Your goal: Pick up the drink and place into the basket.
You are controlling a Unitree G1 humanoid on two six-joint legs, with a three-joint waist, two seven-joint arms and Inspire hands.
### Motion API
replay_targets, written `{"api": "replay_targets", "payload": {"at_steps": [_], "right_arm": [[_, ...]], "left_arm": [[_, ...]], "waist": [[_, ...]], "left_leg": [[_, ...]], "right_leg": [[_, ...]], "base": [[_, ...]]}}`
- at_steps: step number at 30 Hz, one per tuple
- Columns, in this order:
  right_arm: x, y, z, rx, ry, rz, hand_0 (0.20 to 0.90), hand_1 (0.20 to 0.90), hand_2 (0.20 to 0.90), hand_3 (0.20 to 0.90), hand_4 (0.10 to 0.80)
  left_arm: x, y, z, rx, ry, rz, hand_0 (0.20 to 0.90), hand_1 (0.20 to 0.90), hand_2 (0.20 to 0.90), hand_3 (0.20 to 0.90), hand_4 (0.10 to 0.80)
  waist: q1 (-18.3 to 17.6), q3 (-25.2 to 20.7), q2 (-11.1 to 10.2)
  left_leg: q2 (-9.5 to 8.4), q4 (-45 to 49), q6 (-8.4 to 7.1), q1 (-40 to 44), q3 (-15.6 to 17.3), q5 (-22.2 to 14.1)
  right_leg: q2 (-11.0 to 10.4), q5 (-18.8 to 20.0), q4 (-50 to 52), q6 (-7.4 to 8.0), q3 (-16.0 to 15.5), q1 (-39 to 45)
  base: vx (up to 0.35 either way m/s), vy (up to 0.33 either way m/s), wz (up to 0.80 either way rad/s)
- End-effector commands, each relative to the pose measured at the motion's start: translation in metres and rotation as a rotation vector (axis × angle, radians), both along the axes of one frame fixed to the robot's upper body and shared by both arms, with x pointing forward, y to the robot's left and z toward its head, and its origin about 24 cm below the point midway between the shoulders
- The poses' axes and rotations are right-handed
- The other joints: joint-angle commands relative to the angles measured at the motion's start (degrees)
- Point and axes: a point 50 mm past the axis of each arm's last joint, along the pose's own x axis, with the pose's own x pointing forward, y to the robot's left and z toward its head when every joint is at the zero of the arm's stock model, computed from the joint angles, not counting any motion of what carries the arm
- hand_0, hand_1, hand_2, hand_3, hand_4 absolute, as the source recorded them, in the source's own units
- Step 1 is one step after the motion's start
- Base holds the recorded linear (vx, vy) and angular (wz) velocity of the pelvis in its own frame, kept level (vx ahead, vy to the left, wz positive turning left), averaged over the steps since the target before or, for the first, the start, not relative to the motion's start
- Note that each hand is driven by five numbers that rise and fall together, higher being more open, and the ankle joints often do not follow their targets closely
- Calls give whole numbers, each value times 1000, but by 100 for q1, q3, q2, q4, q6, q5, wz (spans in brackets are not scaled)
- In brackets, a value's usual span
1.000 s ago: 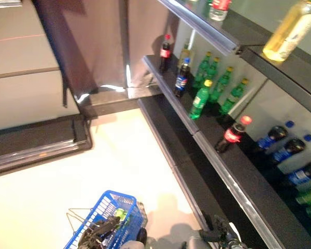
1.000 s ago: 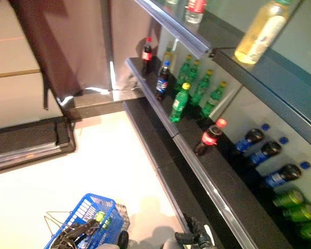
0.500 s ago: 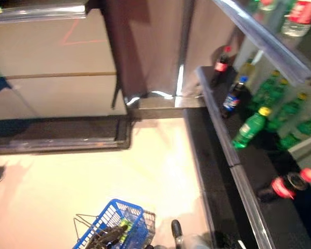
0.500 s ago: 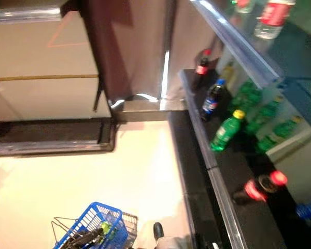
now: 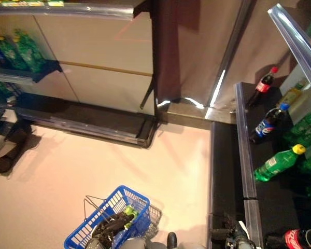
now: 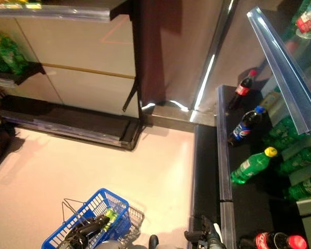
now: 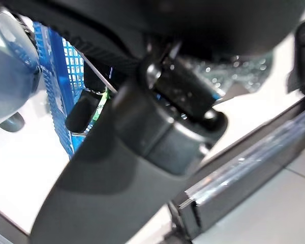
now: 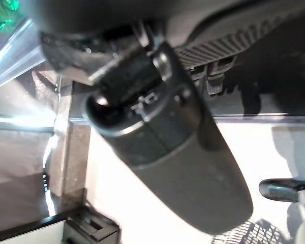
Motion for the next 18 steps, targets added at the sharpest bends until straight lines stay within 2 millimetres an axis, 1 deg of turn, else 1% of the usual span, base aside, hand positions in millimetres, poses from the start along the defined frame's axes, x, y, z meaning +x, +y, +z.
{"api": "replay_targets", "payload": {"at_steps": [1,2,3,5,6,7,8,10,12,13,14,15,16,17,18], "right_arm": [[-10,-27,8,-83,-24,-60,900,900,900,900,800],[-10,-26,7,-84,-22,-61,900,900,900,900,800],[-11,-25,6,-86,-15,-62,900,900,900,900,800],[-13,-24,6,-88,-13,-64,900,900,900,900,800],[-14,-24,6,-92,-14,-67,900,900,900,900,800],[-15,-24,6,-94,-16,-73,900,900,900,900,800],[-16,-26,6,-96,-16,-76,900,900,900,900,800],[-15,-29,7,-104,-14,-80,900,900,900,900,800],[-16,-29,7,-101,-14,-94,900,900,900,900,800],[-18,-28,6,-94,-15,-95,900,900,900,900,800],[-19,-27,6,-84,-22,-89,900,900,900,900,800],[-19,-25,6,-77,-26,-74,900,900,900,900,800],[-17,-20,5,-66,-33,-70,900,900,900,900,800],[-16,-18,5,-58,-35,-72,900,900,900,900,800],[-14,-15,4,-46,-47,-65,900,900,900,900,800]], "left_arm": [[65,13,41,47,-360,-40,300,300,300,200,100],[65,13,41,46,-359,-41,300,300,300,200,100],[65,13,41,44,-355,-41,300,300,300,200,100],[62,9,38,41,-346,-51,300,300,300,200,100],[59,8,37,35,-343,-54,300,300,300,200,100],[58,7,36,31,-342,-57,300,300,300,200,100],[57,7,35,27,-342,-56,300,300,300,200,100],[55,8,34,18,-338,-57,300,300,300,200,100],[56,7,34,20,-331,-61,300,300,300,200,100],[57,8,35,18,-331,-65,300,300,300,200,100],[58,8,35,17,-336,-75,300,300,300,200,100],[58,9,35,25,-336,-85,300,300,300,200,100],[59,12,36,38,-334,-75,300,300,300,200,100],[59,14,37,42,-333,-74,300,300,300,200,100],[62,16,38,47,-334,-81,300,300,300,200,100]], "waist": [[67,-109,-19],[77,-112,-13],[117,-153,46],[186,-180,90],[223,-189,113],[252,-194,117],[281,-206,111],[310,-253,73],[282,-313,77],[277,-333,61],[280,-352,40],[278,-367,18],[277,-370,-16],[273,-366,-26],[236,-342,-29]], "left_leg": [[251,-1384,301,133,366,773],[258,-1505,296,153,358,779],[331,-2110,236,140,329,849],[427,-2812,111,112,314,1086],[469,-2971,45,18,284,1245],[493,-3003,13,-58,246,1330],[481,-2951,12,-131,120,1349],[417,-2798,65,-166,-32,1190],[440,-2939,112,-60,90,1148],[390,-2920,154,-25,69,1116],[297,-2843,240,-9,10,1040],[231,-2796,312,18,-20,981],[111,-2776,429,67,-108,922],[69,-2788,477,96,-147,907],[9,-2845,578,212,-178,868]], "right_leg": [[-51,31,162,474,323,144],[-45,22,145,478,328,162],[18,-12,71,492,340,222],[72,-71,-51,507,403,399],[101,-110,-90,500,468,488],[109,-149,-107,493,512,550],[104,-190,-97,487,575,579],[38,-263,-39,513,666,605],[-13,-353,82,572,593,595],[-43,-375,165,612,588,588],[-77,-427,320,654,633,575],[-89,-403,478,687,683,505],[-129,-268,796,787,766,351],[-138,-206,945,830,808,276],[-136,34,1476,953,847,-11]], "base": [[159,84,30],[199,122,25],[222,131,14],[269,163,22],[242,173,28],[228,185,18],[193,174,-3],[215,225,-40],[213,226,-43],[197,189,-23],[202,178,-9],[196,187,-6],[138,146,-9],[106,149,-23],[64,101,-20]]}}
